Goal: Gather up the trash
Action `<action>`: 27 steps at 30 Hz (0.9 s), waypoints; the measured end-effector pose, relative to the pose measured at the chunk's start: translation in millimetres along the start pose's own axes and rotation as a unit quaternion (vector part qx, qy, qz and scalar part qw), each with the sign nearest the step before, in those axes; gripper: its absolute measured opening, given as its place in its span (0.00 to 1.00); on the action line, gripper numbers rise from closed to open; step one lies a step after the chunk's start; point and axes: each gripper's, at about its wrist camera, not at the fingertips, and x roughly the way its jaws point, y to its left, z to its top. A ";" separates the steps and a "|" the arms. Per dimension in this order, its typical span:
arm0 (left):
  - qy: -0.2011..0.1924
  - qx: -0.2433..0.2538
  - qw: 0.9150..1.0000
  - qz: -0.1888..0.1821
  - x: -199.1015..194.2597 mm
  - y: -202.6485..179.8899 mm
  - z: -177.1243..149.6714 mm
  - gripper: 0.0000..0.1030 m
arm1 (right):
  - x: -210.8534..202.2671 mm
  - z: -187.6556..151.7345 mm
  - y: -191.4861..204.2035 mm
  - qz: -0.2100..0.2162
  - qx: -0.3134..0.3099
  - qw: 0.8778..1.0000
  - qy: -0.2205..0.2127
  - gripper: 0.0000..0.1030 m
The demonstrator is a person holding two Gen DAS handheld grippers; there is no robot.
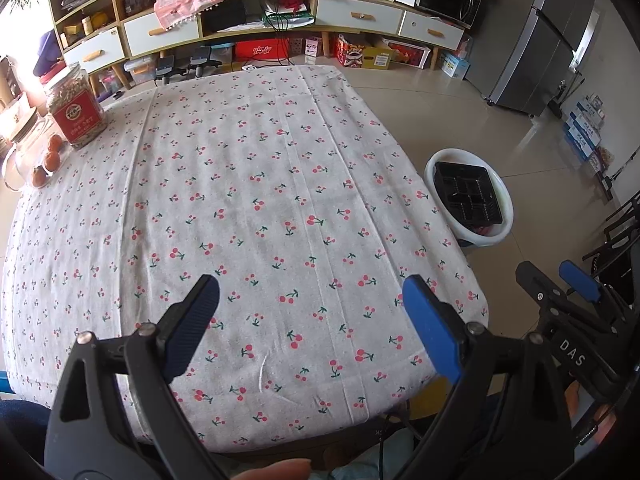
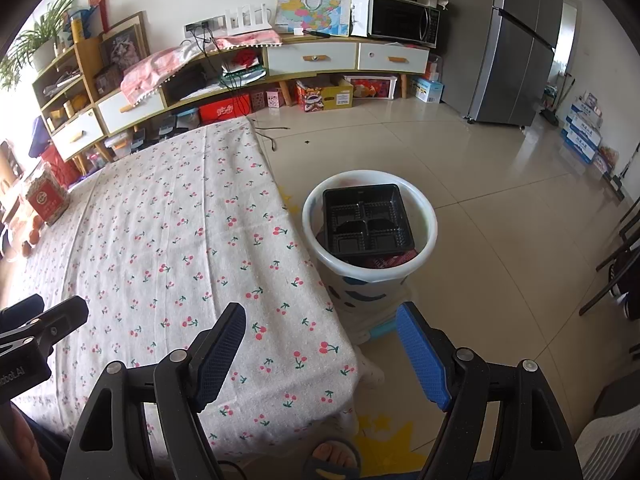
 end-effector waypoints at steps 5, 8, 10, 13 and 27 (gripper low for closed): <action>0.000 0.001 1.000 0.000 -0.4 -1.4 -0.3 0.90 | -0.2 0.1 0.2 0.000 0.000 1.000 0.000 0.77; -0.001 0.001 1.000 0.001 -0.3 -1.4 -0.4 0.90 | -0.3 0.0 0.4 0.000 0.001 1.000 0.000 0.77; -0.001 0.003 1.000 0.003 -0.2 -2.2 -0.3 0.90 | -0.4 0.0 0.4 0.000 0.001 1.000 0.000 0.77; -0.002 0.005 1.000 0.003 -0.5 -3.1 -0.6 0.90 | 0.4 0.0 0.1 0.001 0.000 1.000 0.000 0.77; -0.005 0.007 1.000 0.005 -0.3 -3.6 -0.1 0.90 | 5.3 0.3 1.9 0.000 -0.013 1.000 0.005 0.77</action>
